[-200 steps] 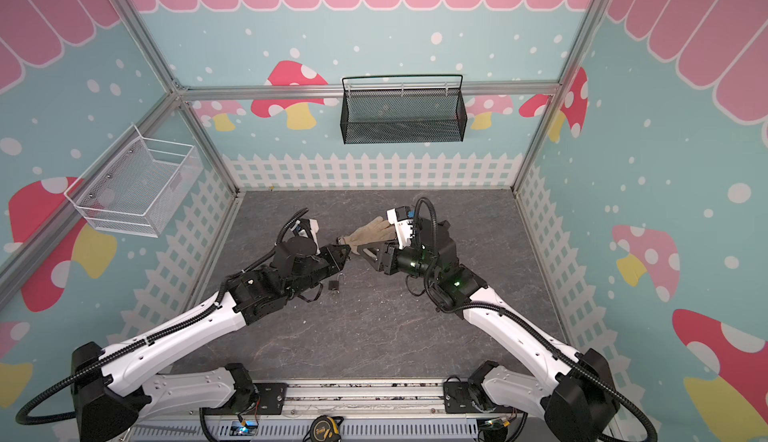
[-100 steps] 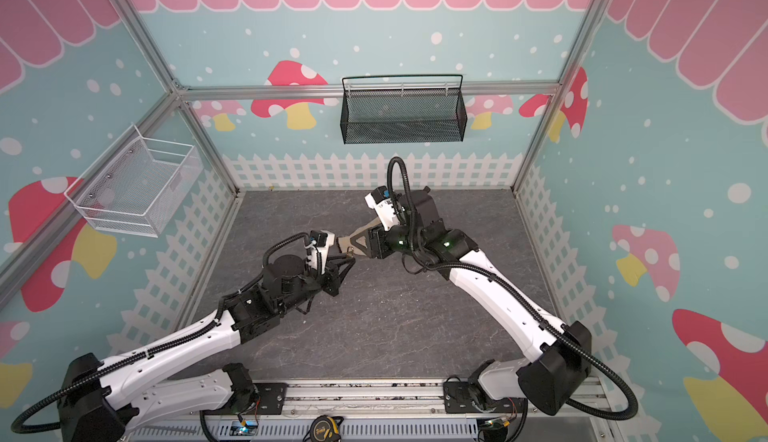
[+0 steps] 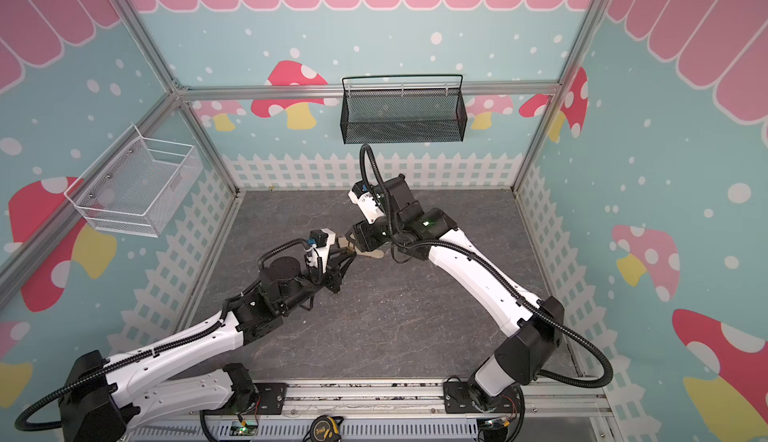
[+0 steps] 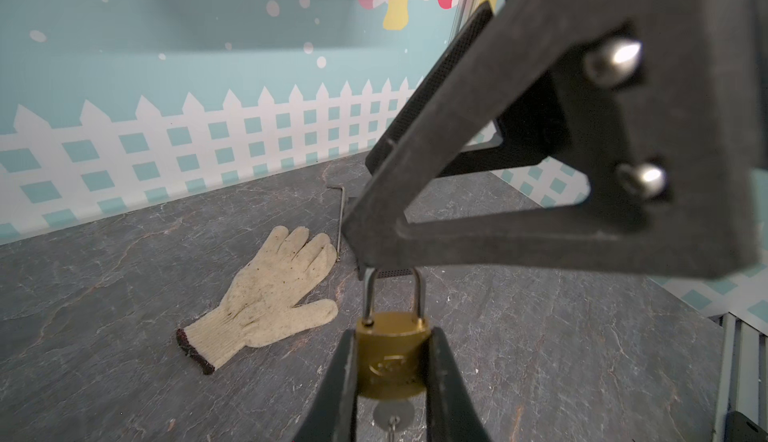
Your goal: Unlock with the key
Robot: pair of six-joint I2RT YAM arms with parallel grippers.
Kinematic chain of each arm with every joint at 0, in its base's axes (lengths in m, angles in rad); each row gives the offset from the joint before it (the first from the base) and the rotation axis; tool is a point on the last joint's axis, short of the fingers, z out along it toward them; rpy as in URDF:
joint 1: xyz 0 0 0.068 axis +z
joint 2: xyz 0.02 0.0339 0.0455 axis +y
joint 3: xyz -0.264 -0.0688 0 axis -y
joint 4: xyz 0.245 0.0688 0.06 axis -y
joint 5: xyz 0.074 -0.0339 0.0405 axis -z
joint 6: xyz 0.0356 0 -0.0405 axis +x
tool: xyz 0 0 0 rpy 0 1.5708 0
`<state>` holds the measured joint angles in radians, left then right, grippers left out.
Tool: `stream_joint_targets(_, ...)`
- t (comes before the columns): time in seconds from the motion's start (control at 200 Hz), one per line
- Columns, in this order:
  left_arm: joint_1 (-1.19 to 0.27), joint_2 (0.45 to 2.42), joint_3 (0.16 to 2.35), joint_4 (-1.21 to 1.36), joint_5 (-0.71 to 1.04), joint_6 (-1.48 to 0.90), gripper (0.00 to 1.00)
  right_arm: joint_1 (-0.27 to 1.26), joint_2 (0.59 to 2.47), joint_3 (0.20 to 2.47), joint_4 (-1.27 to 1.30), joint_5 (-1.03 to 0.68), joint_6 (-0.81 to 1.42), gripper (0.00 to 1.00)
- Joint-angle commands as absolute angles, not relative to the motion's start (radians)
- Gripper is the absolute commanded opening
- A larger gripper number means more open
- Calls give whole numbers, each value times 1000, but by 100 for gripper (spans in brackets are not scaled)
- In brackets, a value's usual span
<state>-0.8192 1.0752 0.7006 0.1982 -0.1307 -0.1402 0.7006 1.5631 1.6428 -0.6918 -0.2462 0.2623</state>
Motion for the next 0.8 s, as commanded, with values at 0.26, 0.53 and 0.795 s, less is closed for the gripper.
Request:
stream_joint_targets(0.26,-819,1070,692,219,-165,-97,0,712,1616,1721,-806,-131,199,59)
stream_joint_targets(0.53,-820,1051,678,237,-174,-98,0,712,1626,1744,-867,-91,165,61)
stream_joint_targets(0.795,-819,1057,686,245,-170,-96,0,709,1560,1691,-836,-155,145,61)
